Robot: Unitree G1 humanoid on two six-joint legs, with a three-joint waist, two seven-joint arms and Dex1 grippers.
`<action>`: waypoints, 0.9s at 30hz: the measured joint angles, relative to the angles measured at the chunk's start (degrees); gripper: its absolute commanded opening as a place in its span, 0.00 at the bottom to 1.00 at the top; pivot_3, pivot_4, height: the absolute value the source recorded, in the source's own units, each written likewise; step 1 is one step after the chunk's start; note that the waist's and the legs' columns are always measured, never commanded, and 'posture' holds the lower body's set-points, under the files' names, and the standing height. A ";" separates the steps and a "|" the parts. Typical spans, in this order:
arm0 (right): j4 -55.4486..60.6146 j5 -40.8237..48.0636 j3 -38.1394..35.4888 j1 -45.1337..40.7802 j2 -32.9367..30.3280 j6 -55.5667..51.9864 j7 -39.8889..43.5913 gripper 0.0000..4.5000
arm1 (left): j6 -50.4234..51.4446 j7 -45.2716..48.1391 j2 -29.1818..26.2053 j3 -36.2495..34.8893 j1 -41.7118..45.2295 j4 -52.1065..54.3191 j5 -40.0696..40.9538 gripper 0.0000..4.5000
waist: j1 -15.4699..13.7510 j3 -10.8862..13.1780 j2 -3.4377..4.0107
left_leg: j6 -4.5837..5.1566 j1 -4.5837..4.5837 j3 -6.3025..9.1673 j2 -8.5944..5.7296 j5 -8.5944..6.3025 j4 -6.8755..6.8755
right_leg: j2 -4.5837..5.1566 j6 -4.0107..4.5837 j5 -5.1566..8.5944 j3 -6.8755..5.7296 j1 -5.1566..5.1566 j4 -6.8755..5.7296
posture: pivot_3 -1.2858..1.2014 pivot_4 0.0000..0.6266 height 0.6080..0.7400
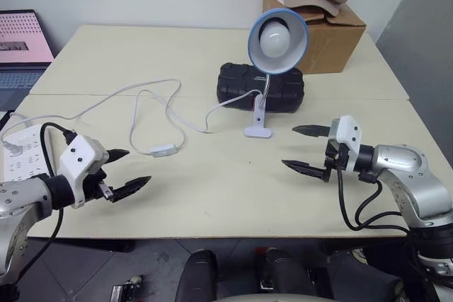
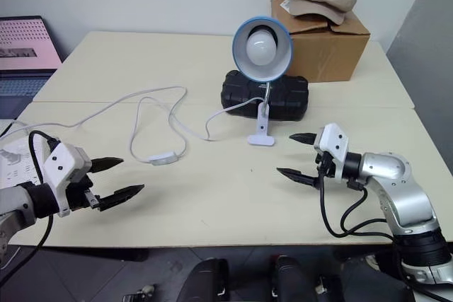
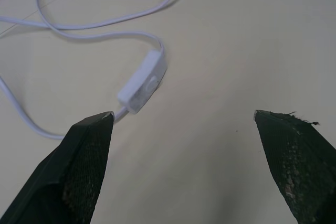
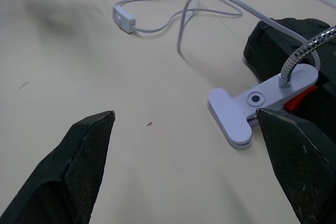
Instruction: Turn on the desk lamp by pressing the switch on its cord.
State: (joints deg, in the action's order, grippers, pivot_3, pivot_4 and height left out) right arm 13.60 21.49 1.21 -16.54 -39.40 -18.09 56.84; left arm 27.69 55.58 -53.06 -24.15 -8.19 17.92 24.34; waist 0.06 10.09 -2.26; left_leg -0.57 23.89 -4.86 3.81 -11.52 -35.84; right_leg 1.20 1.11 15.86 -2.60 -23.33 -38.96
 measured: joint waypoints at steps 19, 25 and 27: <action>1.19 0.05 0.15 -0.05 -0.05 -1.31 -0.09 1.00 | -6.48 1.43 0.56 0.05 1.78 -2.98 -0.67 0.99 | 0.01 0.00 0.01 | 0.00 -0.01 0.01 0.00 0.00 0.00 | 0.00 0.00 0.00 0.00 0.00 -0.02 | 0.52 0.24 1.00; 4.05 0.78 1.20 -0.25 0.03 -4.80 -0.20 1.00 | -12.65 1.02 0.57 0.72 5.96 -9.89 -4.28 0.99 | -0.04 0.00 0.00 | 0.00 0.00 0.01 0.00 0.00 -0.01 | 0.00 0.00 0.00 -0.01 0.00 -0.01 | 0.52 0.24 1.00; 5.79 1.80 2.08 -0.26 0.17 -6.30 -0.24 1.00 | -15.68 1.25 0.54 1.87 7.62 -12.68 -5.97 0.99 | -0.06 0.00 0.00 | 0.00 0.01 0.00 0.00 0.00 0.00 | 0.00 0.00 0.00 0.00 0.00 -0.01 | 0.52 0.24 1.00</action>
State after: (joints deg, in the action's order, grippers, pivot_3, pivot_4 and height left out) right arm 19.39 23.29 3.29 -16.81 -39.24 -24.39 56.60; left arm 12.01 56.83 -52.53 -22.27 -0.57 5.24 18.37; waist 0.01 10.09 -2.26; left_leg -0.57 23.89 -4.86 3.81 -11.52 -35.84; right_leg 1.20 1.11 15.85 -2.60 -23.33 -38.97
